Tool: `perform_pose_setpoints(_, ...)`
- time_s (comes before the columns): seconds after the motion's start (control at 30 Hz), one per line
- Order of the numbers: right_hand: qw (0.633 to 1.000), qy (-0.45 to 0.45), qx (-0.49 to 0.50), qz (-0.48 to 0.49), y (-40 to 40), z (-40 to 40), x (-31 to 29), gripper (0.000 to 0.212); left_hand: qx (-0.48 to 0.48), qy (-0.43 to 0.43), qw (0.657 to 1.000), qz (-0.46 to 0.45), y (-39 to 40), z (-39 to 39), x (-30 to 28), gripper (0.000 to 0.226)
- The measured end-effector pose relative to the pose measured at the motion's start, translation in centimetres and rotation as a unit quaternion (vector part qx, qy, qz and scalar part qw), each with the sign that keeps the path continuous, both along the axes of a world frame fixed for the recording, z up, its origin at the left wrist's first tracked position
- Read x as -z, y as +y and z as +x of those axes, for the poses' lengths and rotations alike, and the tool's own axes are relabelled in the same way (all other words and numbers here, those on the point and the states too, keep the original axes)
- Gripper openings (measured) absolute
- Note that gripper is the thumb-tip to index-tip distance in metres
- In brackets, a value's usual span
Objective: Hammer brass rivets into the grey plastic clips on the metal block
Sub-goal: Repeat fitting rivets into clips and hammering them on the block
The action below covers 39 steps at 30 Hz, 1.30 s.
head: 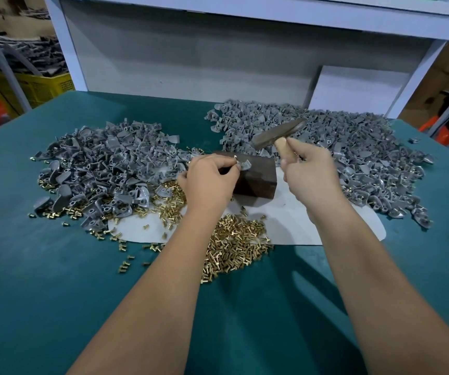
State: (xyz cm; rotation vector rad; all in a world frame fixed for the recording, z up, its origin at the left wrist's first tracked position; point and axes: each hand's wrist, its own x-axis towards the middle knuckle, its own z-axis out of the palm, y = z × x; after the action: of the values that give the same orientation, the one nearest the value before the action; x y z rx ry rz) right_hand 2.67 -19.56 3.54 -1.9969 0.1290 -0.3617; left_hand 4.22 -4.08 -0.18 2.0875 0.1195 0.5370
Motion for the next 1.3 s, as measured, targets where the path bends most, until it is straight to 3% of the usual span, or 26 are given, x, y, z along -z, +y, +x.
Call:
perform_pose_setpoints(0.17,0.999,0.022,0.0,-0.035,0.3,0.0,0.3,0.038,0.014,0.005,1.0,-0.016,0.3,-0.1,-0.2,0.011)
perform_pose_setpoints(0.3,0.996,0.006,0.059,-0.066,-1.4,0.3,0.4,0.018,-0.001,-0.003,0.987,-0.163,1.4,0.3,-0.7,0.007)
perform_pose_setpoints(0.43,0.989,0.086,0.1,-0.06,-3.0,-0.2,1.2,0.024,-0.023,-0.044,0.975,-0.218,2.1,0.5,-1.0,0.011)
perform_pose_setpoints(0.53,0.967,0.133,0.112,-0.186,-3.0,-1.0,1.3,0.028,-0.023,-0.045,0.973,-0.224,1.9,0.5,-0.9,0.009)
perform_pose_setpoints(0.6,0.914,0.077,0.165,-0.362,-2.4,-1.3,1.1,0.025,-0.023,-0.039,0.976,-0.214,1.8,0.5,-0.9,0.009)
perform_pose_setpoints(0.67,0.869,-0.035,0.194,-0.453,-0.8,-1.8,0.3,0.022,-0.017,-0.04,0.978,-0.203,1.7,0.4,-0.9,0.009)
perform_pose_setpoints(0.77,0.913,-0.101,0.058,-0.391,2.3,-2.8,-0.4,0.019,-0.009,-0.047,0.981,-0.187,1.6,0.1,-1.0,0.01)
perform_pose_setpoints(0.87,0.884,-0.084,-0.055,-0.456,5.5,-3.5,0.9,0.016,-0.003,-0.056,0.981,-0.184,1.6,0.0,-1.0,0.009)
perform_pose_setpoints(0.97,0.862,-0.048,-0.073,-0.5,6.8,-3.5,1.8,0.017,0.005,-0.061,0.98,-0.191,1.6,0.0,-0.9,0.008)
perform_pose_setpoints(1.13,0.877,-0.062,-0.088,-0.468,6.5,-2.8,2.3,0.017,0.02,-0.055,0.985,-0.164,1.4,0.1,-0.7,0.009)
perform_pose_setpoints(1.2,0.907,-0.1,-0.069,-0.403,5.9,-2.4,2.2,0.015,0.035,-0.056,0.989,-0.134,1.4,0.1,-0.7,0.013)
perform_pose_setpoints(1.3,0.972,-0.116,0.009,-0.205,4.5,-1.3,0.9,0.012,0.051,-0.055,0.997,-0.034,1.2,0.2,-0.5,0.014)
